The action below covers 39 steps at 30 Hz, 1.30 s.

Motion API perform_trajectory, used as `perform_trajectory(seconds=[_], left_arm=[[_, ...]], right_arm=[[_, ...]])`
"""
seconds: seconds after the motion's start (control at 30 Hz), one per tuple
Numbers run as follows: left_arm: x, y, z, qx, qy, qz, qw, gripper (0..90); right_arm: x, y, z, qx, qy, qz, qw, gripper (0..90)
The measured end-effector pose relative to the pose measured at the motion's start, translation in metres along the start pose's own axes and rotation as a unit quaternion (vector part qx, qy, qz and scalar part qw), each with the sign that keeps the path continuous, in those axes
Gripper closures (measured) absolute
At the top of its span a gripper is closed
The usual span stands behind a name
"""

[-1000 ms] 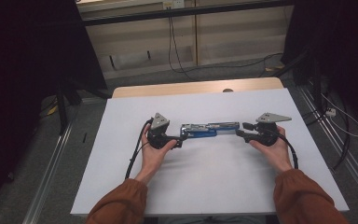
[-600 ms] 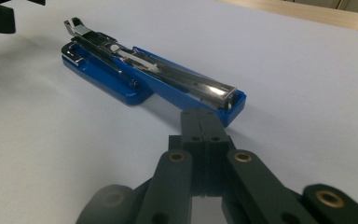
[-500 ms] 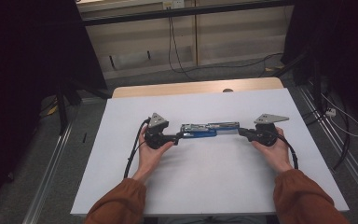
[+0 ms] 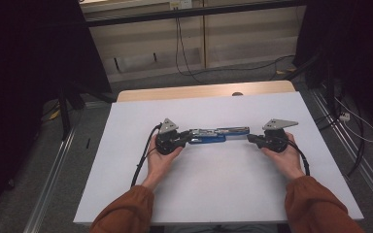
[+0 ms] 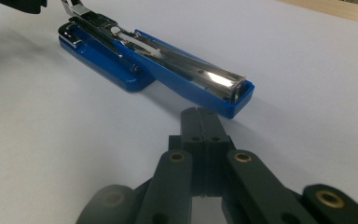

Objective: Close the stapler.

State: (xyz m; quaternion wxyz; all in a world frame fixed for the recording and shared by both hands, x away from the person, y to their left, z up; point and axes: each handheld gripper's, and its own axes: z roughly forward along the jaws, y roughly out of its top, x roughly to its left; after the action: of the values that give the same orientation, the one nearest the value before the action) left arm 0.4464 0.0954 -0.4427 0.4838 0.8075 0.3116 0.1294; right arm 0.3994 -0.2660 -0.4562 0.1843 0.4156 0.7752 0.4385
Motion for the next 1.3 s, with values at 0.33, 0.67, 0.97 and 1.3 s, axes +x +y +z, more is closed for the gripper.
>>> perform_trajectory(seconds=[0.33, 0.67, 0.97, 1.3], left_arm=[[-0.003, 0.004, 0.015, 0.029, -0.002, 0.029, 0.9992, 90.0], [0.0, -0.001, 0.026, 0.036, -0.011, 0.019, 0.9991, 90.0], [0.001, -0.001, 0.026, 0.034, -0.006, 0.022, 0.9992, 90.0], [0.001, -0.001, 0.026, 0.033, -0.003, 0.027, 0.9991, 90.0]], right_arm=[[0.0, -0.001, 0.003, 0.005, -0.003, -0.001, 1.0, 90.0], [0.001, 0.0, 0.006, 0.019, -0.011, -0.009, 0.9997, 90.0], [-0.006, 0.005, 0.009, 0.026, -0.005, -0.003, 0.9996, 90.0], [-0.004, 0.007, 0.018, 0.061, -0.02, -0.013, 0.9978, 90.0]])
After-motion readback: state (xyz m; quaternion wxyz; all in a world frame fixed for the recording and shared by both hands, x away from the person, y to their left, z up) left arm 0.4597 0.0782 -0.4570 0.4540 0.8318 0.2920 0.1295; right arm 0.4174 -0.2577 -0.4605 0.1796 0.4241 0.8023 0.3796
